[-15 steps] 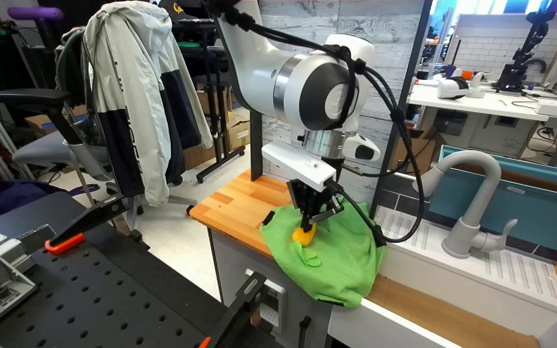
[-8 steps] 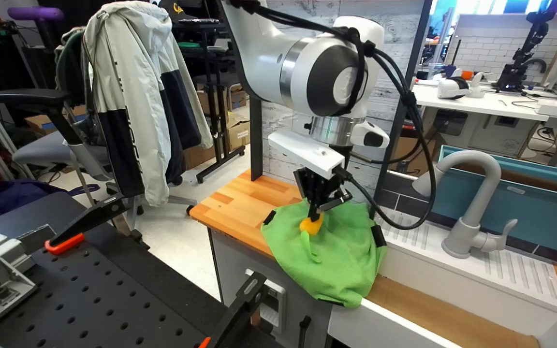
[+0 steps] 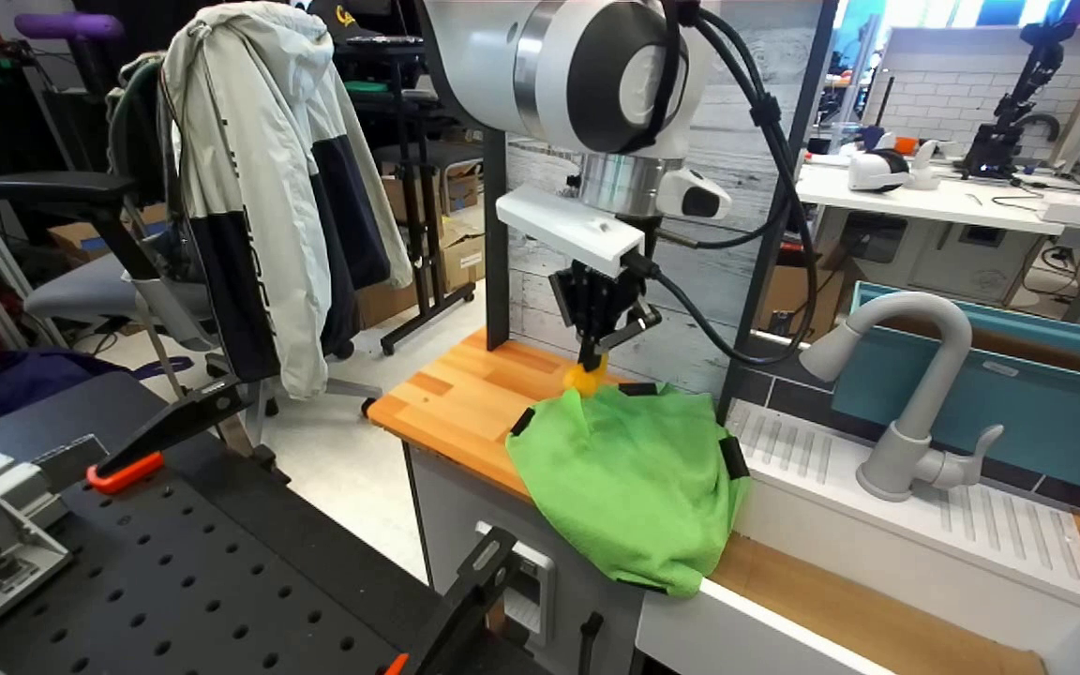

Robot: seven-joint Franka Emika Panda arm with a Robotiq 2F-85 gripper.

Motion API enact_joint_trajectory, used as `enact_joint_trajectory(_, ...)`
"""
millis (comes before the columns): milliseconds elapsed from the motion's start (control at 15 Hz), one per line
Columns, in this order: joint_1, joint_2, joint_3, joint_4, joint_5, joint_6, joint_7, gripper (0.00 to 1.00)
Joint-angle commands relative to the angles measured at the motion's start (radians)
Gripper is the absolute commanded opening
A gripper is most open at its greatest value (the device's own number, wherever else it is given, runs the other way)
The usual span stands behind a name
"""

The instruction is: Move the carrot plush toy off the green towel and place it on the counter top

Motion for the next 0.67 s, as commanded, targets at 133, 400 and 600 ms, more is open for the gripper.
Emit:
enact_joint_trajectory(133, 0.052, -0.045, 0.021, -0.033, -0.002, 0.016, 0.002, 0.01)
enact_joint_trajectory(400, 0.101, -0.025, 0.026, -0.001, -0.011, -0.002, 0.015, 0.01)
enact_joint_trajectory(600, 0.132, -0.008, 0.027, 0.022, -0.015, -0.019, 0.023, 0.01)
